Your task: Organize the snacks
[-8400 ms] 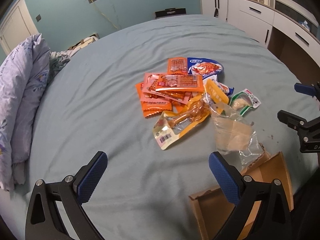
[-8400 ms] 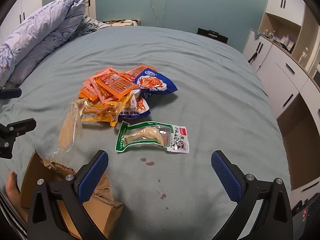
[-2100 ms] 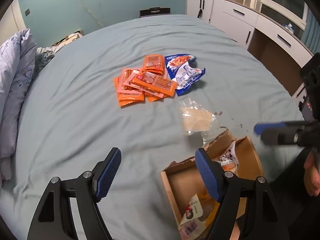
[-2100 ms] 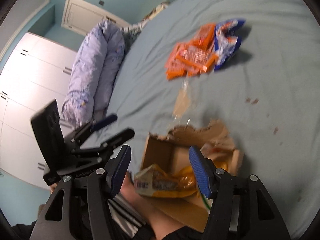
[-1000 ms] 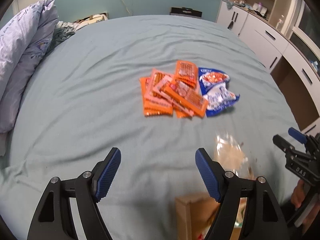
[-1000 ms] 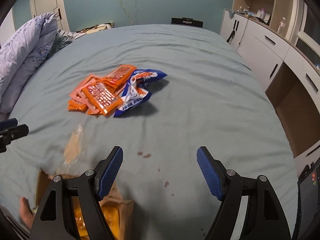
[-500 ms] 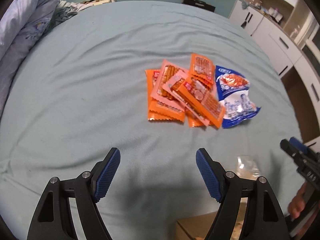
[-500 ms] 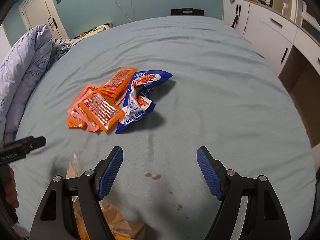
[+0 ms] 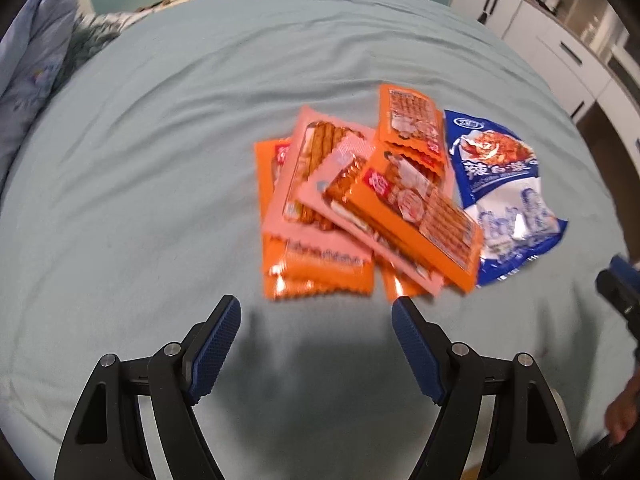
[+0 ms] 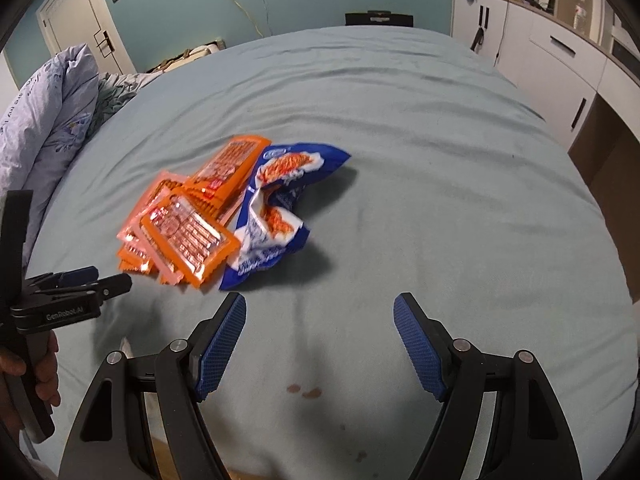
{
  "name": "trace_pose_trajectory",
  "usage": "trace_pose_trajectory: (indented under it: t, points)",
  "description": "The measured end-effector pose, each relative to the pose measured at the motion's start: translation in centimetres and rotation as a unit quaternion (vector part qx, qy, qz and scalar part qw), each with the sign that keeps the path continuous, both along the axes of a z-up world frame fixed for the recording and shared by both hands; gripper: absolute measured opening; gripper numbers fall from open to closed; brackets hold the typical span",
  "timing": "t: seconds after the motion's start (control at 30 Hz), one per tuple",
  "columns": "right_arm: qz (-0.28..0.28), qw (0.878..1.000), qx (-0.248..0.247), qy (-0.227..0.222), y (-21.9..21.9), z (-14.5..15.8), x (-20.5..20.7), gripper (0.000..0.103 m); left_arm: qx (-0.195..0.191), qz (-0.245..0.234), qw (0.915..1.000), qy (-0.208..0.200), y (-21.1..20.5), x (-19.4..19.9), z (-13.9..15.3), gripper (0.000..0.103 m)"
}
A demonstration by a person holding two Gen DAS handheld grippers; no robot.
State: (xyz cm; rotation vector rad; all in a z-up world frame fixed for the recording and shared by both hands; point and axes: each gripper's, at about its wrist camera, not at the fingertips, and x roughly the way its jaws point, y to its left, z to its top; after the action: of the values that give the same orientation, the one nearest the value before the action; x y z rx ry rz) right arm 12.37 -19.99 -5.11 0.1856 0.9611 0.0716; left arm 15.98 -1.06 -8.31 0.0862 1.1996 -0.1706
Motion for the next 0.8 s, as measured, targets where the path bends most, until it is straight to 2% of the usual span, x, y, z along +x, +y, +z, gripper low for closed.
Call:
trace_pose_trajectory:
  t: [0.13,0.23,0.27,0.37,0.47,0.57,0.67,0.7,0.73,0.77,0.8]
  points:
    - [0.030,0.999,-0.013,-0.022,1.4,-0.1,1.3,0.076,0.009,-0.003,1.0000,0.002,0.0,1.3,-0.8,0.079]
    - [0.051,0.998,-0.041,-0.024,2.9,-0.6,2.7,0.076,0.008,-0.007,0.9999,0.005,0.2,2.1,-1.2,0.079]
    - [0.055,0.998,-0.034,-0.024,3.1,-0.7,3.3,0.076,0.008,-0.008,0.9999,0.005,0.2,2.3,-1.3,0.079]
    - [0.067,0.998,-0.004,-0.011,3.4,-1.3,5.4,0.076,-0.006,-0.007,0.9998,0.015,0.2,3.2,-1.9,0.079]
    - [0.074,0.997,-0.016,0.006,4.3,-2.7,7.9,0.076,-0.014,-0.002,0.9998,0.017,-0.1,3.9,-2.1,0.079]
    - [0.077,0.996,-0.020,0.030,5.2,-4.5,10.7,0.076,-0.008,-0.017,0.9997,0.014,-0.8,3.9,-2.0,0.079]
    - [0.077,0.996,0.012,0.048,5.3,-5.4,12.8,0.076,-0.003,-0.023,0.9997,0.011,-1.2,4.2,-1.8,0.079]
    - [0.079,0.995,0.021,0.059,5.4,-5.9,13.6,0.071,-0.004,-0.020,0.9997,0.012,-1.2,4.4,-1.8,0.079]
    - [0.081,0.994,0.026,0.065,5.5,-6.1,13.9,0.058,-0.007,-0.018,0.9997,0.013,-1.3,4.5,-1.8,0.079]
    - [0.076,0.994,0.021,0.072,5.5,-6.5,14.3,0.034,-0.010,-0.014,0.9997,0.014,-1.3,4.7,-1.8,0.080]
    - [0.074,0.995,0.025,0.069,5.3,-6.5,14.5,0.032,-0.013,-0.011,0.9998,0.014,-1.2,4.9,-1.8,0.080]
